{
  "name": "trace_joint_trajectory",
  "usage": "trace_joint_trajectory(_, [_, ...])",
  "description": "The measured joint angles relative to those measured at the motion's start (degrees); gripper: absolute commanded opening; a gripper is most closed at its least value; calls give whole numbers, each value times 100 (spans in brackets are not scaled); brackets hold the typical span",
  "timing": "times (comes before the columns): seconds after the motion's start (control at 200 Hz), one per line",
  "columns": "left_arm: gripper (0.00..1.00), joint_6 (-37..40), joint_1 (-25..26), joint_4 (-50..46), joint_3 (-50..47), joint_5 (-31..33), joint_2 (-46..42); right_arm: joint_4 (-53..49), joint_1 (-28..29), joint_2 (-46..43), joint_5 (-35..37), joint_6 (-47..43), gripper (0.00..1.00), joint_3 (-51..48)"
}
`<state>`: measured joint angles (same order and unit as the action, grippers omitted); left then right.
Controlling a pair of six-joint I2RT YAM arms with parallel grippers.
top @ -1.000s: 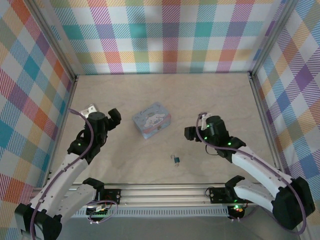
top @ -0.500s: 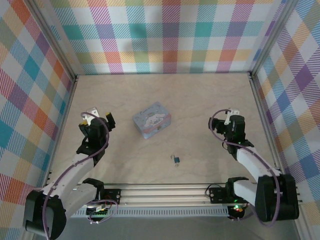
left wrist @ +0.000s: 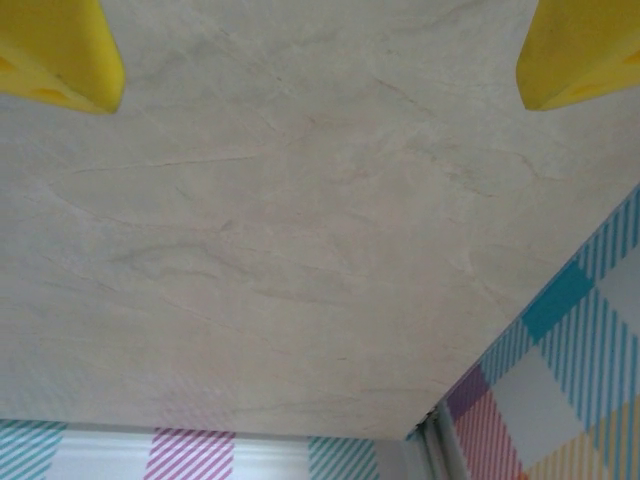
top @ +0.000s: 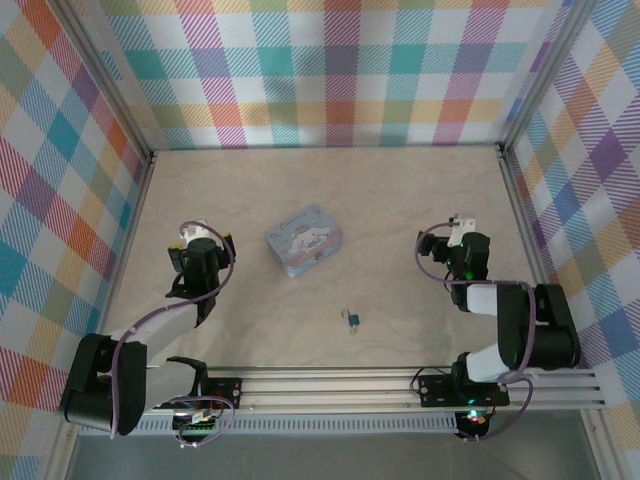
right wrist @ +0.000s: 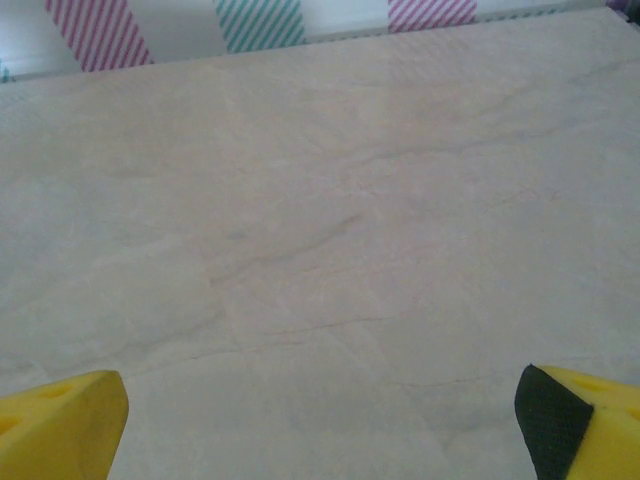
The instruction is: Unlock the padlock with the key
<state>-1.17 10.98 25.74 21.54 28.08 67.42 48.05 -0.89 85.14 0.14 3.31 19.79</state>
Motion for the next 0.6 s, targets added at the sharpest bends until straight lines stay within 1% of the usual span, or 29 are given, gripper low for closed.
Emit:
trace_joint_trajectory(0.1, [100, 107, -70, 498, -85, -249, 313, 39, -50, 293, -118, -22, 100, -9])
trace_joint_trajectory(0.315, [100, 170, -256, 1545, -188, -708, 1196, -11, -50, 310, -197, -42, 100, 219])
trace_joint_trajectory(0.475, [100, 188, -291, 2253, -188, -955, 1965, -11, -50, 310, -219, -48, 100, 221])
trace_joint_trajectory(0.6, [100, 188, -343, 2170, -70, -1115, 2227, -11, -50, 310, -219, -79, 100, 221])
